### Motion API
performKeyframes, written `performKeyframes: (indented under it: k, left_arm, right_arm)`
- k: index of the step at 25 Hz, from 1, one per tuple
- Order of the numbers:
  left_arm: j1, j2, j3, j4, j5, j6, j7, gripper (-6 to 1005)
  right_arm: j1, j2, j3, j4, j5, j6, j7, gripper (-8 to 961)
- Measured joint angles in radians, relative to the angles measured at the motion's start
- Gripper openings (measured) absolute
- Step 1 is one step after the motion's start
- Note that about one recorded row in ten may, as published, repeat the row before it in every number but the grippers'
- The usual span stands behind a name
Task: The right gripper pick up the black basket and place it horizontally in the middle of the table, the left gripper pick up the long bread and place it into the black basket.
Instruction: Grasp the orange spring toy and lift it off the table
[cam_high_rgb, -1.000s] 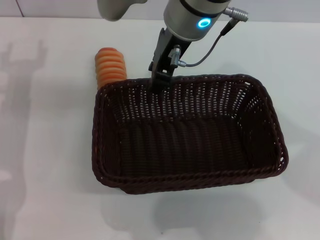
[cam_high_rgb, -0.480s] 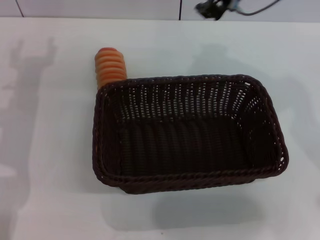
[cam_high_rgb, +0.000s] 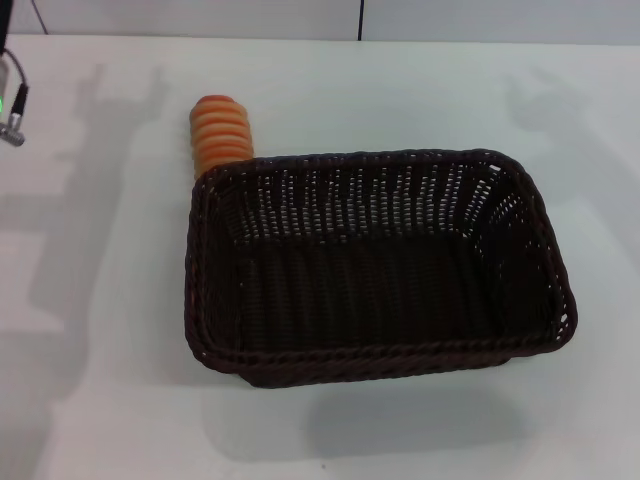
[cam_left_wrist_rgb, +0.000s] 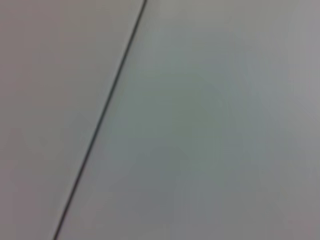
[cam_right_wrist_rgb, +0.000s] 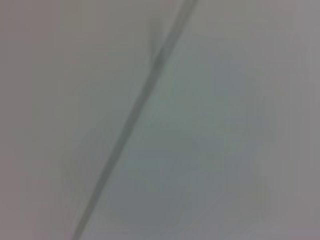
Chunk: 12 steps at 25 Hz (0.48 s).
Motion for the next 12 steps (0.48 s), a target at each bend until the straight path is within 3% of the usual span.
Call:
performKeyframes:
  k: [3,4,5,7,8,9,10,12]
  left_arm:
    - [0.029,0.001,0.003,-0.107,0.014,-0.113,0.003,847]
    - [0.042,0.001,0.004,-0.144,0.019,-0.151,0.006,847]
    - [0.042,0.001,0.004,-0.144,0.019,-0.151,0.006,847]
    - [0.042,0.001,0.004,-0.144,0.019,-0.151,0.006,847]
    - [0.069,0.002,0.005,-0.223,0.029,-0.225,0.008,847]
    - [0.135,0.002,0.004,-0.435,0.053,-0.473,0.01,847]
    - [0.138,0.002,0.003,-0.452,0.055,-0.501,0.011,847]
    - [0.146,0.003,0.001,-0.487,0.057,-0.552,0.011,847]
  right_arm:
    - [-0.111,0.0,-0.032,-0.045,0.019,-0.221,0.005,385]
    - [-0.163,0.0,-0.058,-0.093,0.031,-0.363,0.007,385]
    - [-0.163,0.0,-0.058,-0.093,0.031,-0.363,0.007,384]
    - [-0.202,0.001,-0.085,-0.157,0.036,-0.507,0.007,384]
    - [-0.219,0.002,-0.1,-0.205,0.037,-0.597,0.009,384]
    - [-0.235,0.003,-0.121,-0.293,0.047,-0.734,0.011,384]
    - [-0.235,0.003,-0.121,-0.293,0.047,-0.734,0.011,384]
    - [-0.238,0.003,-0.139,-0.381,0.07,-0.86,0.013,384]
